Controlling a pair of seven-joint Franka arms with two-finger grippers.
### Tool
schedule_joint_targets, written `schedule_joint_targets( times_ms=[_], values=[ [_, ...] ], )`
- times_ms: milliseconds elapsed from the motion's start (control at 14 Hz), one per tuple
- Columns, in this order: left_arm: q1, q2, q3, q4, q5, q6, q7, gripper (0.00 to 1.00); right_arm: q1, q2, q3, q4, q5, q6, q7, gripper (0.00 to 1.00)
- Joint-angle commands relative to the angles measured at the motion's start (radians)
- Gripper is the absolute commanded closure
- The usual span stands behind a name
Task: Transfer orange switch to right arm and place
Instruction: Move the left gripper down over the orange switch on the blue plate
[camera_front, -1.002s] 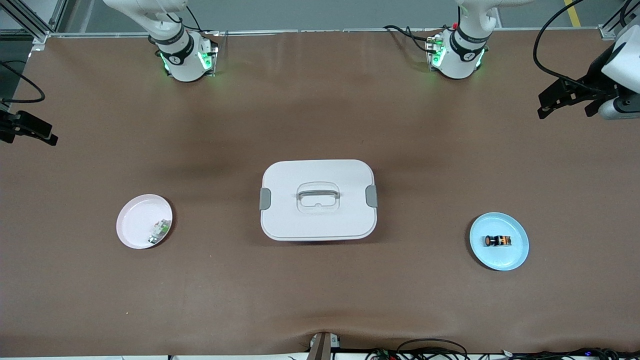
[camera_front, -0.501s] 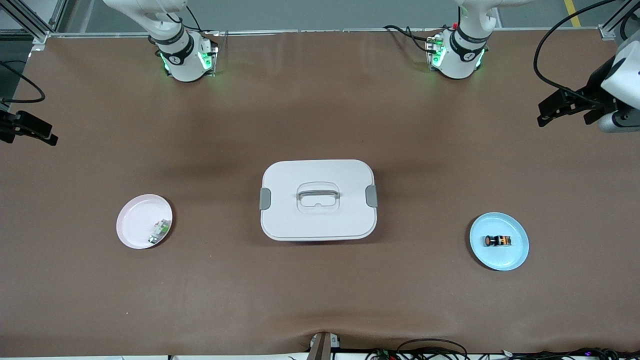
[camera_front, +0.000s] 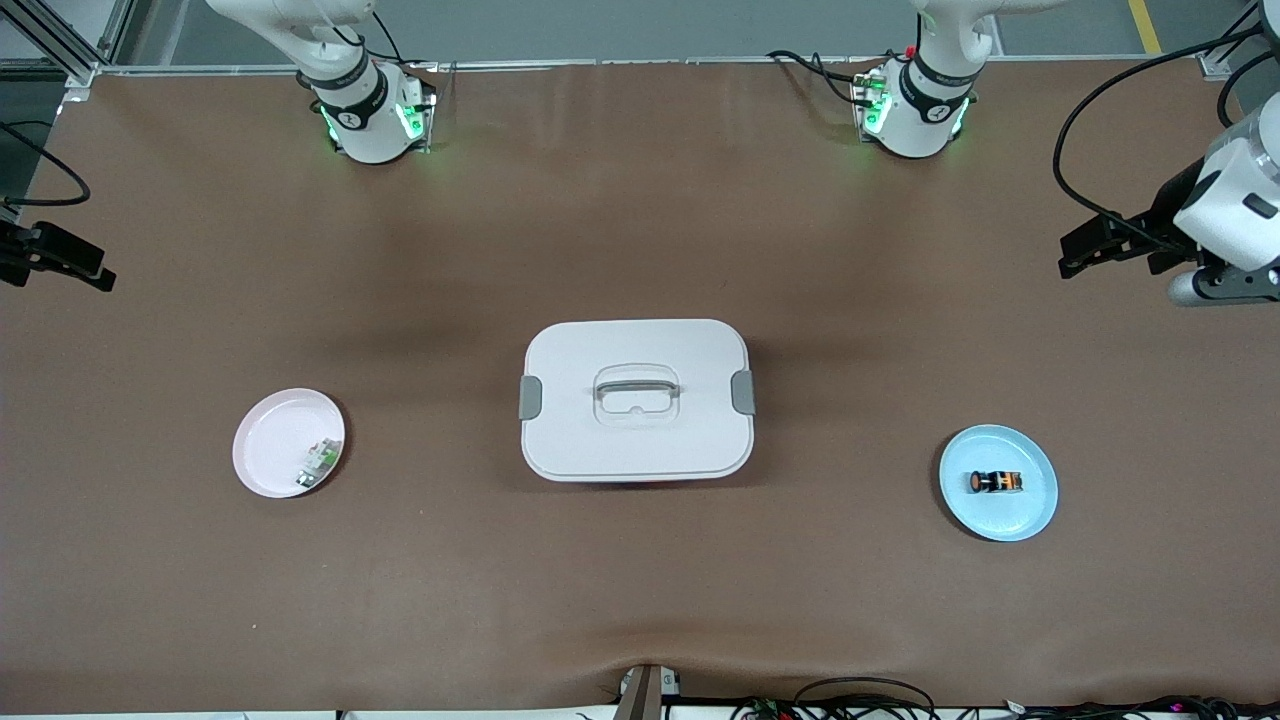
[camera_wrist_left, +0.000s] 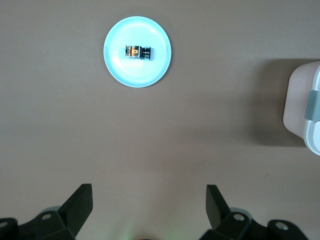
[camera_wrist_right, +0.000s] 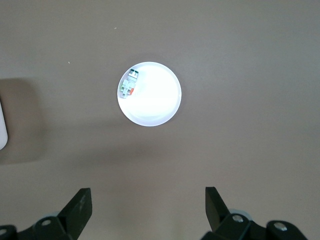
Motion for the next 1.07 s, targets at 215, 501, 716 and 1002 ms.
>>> schedule_joint_targets(
  times_ms=[215,501,716,1002],
  values=[
    [0.02,-0.003,0.0,-0.112,0.02,0.134,0.017,0.0,0.003,-0.005,0.002,0.0,-0.003,-0.001,0.016,0.0],
    [0.026,-0.004,0.0,-0.206,0.02,0.252,0.017,0.0,0.003,-0.005,0.002,0.0,-0.003,-0.001,0.016,0.0],
    [0.026,-0.003,0.0,-0.279,0.018,0.338,0.013,0.0,0.003,-0.005,0.002,0.0,-0.003,-0.001,0.016,0.0],
    [0.025,0.01,0.0,-0.359,0.018,0.444,-0.003,0.0,0.004,-0.005,0.002,0.0,-0.003,0.0,0.016,0.0]
  ],
)
